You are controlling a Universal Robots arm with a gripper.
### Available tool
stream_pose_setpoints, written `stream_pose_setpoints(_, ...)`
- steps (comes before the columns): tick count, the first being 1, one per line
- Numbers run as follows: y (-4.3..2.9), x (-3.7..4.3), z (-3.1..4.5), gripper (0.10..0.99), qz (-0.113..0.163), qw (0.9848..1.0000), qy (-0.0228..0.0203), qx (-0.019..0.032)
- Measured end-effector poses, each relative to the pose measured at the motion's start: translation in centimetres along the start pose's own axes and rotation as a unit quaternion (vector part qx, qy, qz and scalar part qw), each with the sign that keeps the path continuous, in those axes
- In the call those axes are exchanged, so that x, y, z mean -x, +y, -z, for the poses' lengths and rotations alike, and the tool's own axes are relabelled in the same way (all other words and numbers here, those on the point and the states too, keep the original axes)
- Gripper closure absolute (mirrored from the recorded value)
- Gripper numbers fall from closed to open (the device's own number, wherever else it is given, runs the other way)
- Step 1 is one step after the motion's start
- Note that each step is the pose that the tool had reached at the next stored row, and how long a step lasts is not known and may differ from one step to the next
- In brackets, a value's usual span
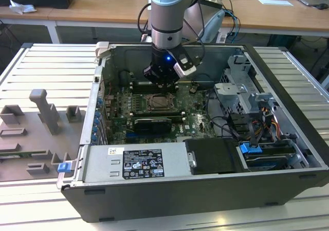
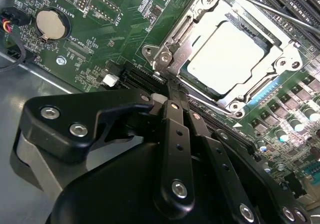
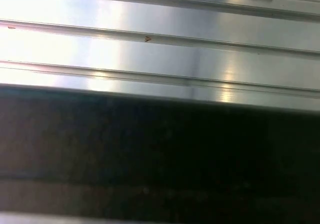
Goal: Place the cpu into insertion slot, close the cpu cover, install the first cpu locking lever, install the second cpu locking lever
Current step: 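Install the first cpu locking lever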
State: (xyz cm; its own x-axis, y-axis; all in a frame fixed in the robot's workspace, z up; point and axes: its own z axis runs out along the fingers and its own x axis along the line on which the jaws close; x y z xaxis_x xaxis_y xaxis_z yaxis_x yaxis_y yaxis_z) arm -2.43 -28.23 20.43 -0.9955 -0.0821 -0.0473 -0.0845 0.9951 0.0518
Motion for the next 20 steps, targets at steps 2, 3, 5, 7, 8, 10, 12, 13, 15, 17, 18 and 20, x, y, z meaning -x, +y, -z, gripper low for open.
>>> stream_pose_setpoints(2, 0.01, 0.01, 0.19, 0.980, 0.000, 1.0000, 0.0000, 0.0000)
stream_pose_setpoints(3, 0.01, 0.01, 0.20, 0.980, 0.000, 1.0000, 0.0000, 0.0001)
stream_pose_setpoints(5, 0.01, 0.01, 0.20, 0.980, 0.000, 1.0000, -0.0001, 0.0001)
stream_pose_setpoints(7, 0.01, 0.01, 0.21, 0.980, 0.000, 1.0000, 0.0000, 0.0001)
stream_pose_setpoints(8, 0.01, 0.01, 0.21, 0.980, 0.000, 1.0000, 0.0000, 0.0000)
stream_pose_setpoints(10, 0.01, 0.01, 0.16, 0.980, 0.000, 1.0000, 0.0001, 0.0000)
stream_pose_setpoints(12, 0.01, 0.01, 0.16, 0.980, 0.000, 1.0000, 0.0000, 0.0000)
stream_pose_setpoints(13, 0.01, 0.01, 0.16, 0.980, 0.000, 1.0000, 0.0001, 0.0000)
stream_pose_setpoints(15, 0.01, 0.01, 0.14, 0.980, 0.000, 1.0000, 0.0001, -0.0009)
stream_pose_setpoints(17, 0.00, 0.01, 0.13, 0.980, 0.000, 1.0000, 0.0003, -0.0022)
stream_pose_setpoints(18, 0.00, 0.00, 0.13, 0.980, 0.000, 1.0000, 0.0002, -0.0023)
stream_pose_setpoints(20, 0.01, 0.01, 0.12, 0.980, 0.000, 1.0000, 0.0002, -0.0027)
